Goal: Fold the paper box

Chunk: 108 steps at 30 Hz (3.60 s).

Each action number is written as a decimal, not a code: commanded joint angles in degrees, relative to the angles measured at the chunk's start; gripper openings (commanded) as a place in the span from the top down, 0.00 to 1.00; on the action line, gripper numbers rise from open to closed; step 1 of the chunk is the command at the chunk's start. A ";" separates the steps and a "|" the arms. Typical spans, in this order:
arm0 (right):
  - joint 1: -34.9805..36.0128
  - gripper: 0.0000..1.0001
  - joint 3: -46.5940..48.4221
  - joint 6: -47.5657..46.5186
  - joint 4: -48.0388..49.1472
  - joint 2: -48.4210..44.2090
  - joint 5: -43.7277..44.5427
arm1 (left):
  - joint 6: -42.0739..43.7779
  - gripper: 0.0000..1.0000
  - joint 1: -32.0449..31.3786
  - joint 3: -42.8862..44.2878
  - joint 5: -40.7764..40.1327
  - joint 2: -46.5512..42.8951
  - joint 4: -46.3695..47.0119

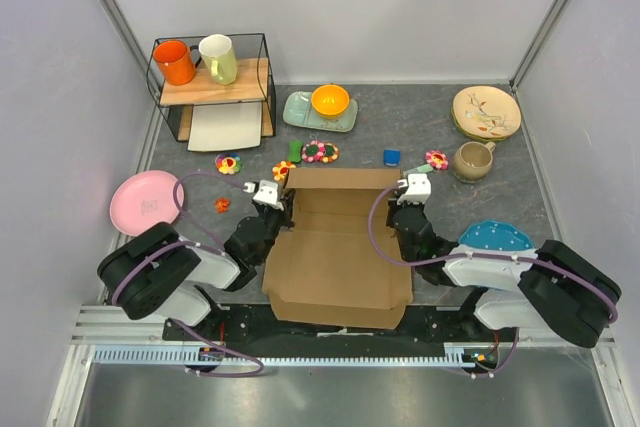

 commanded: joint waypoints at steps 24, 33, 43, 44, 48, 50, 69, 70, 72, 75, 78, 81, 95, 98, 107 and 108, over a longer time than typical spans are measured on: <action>-0.39 0.02 7.93 12.47 -47.73 -37.08 -22.89 | 5.56 0.95 -4.11 4.92 -12.19 -4.83 -8.12; -0.39 0.02 12.58 14.75 -46.51 -42.63 -23.87 | 0.63 0.95 -4.82 6.15 -14.93 -2.28 -9.37; -2.24 0.04 15.31 18.00 -40.55 -34.64 -17.26 | -0.86 0.94 -5.87 4.31 -15.37 -1.49 -6.91; -3.46 0.04 15.31 17.92 -39.84 -33.76 -17.62 | -1.12 0.94 -5.96 4.05 -15.46 -1.49 -6.91; -7.16 0.06 14.44 18.09 -36.67 -27.97 -21.66 | -2.09 0.92 -5.87 3.34 -15.63 -2.01 -7.00; -8.38 0.09 13.65 18.62 -34.56 -26.72 -22.89 | -2.62 0.92 -5.96 2.82 -15.72 -2.10 -7.09; -9.71 0.56 -0.15 19.41 -30.60 -27.07 -24.83 | -5.35 0.42 -5.87 5.97 -6.95 -24.15 -39.84; -9.71 0.55 -0.07 19.15 -30.78 -27.07 -24.74 | -4.91 0.41 -5.87 8.15 -6.32 -25.90 -43.87; -9.71 0.53 -0.16 18.71 -31.30 -27.25 -24.65 | -4.82 0.40 -5.87 10.89 -4.22 -30.65 -55.65; -9.62 0.52 0.46 18.01 -32.18 -26.89 -24.47 | -4.73 0.39 -5.87 16.07 -2.19 -36.79 -68.55; -9.71 0.51 0.81 17.39 -32.80 -26.89 -24.21 | -4.12 0.36 -5.87 20.81 1.32 -41.98 -76.40; -9.71 0.50 0.81 17.04 -32.89 -26.98 -23.77 | -4.02 0.33 -5.87 24.24 6.06 -43.67 -80.55; -9.71 0.46 0.11 14.58 -32.62 -25.05 -28.34 | -20.97 0.19 11.48 27.61 31.06 -35.86 -68.03; -9.71 0.46 -0.07 13.96 -33.41 -26.01 -28.61 | -27.39 0.21 20.89 25.23 41.65 -32.88 -63.19; -9.71 0.48 -0.42 14.31 -34.47 -27.51 -29.05 | -29.34 0.29 24.71 25.68 52.38 -24.16 -60.79; -9.71 0.47 -0.59 14.40 -34.38 -27.68 -29.39 | -29.95 0.29 24.71 24.71 52.83 -24.25 -60.27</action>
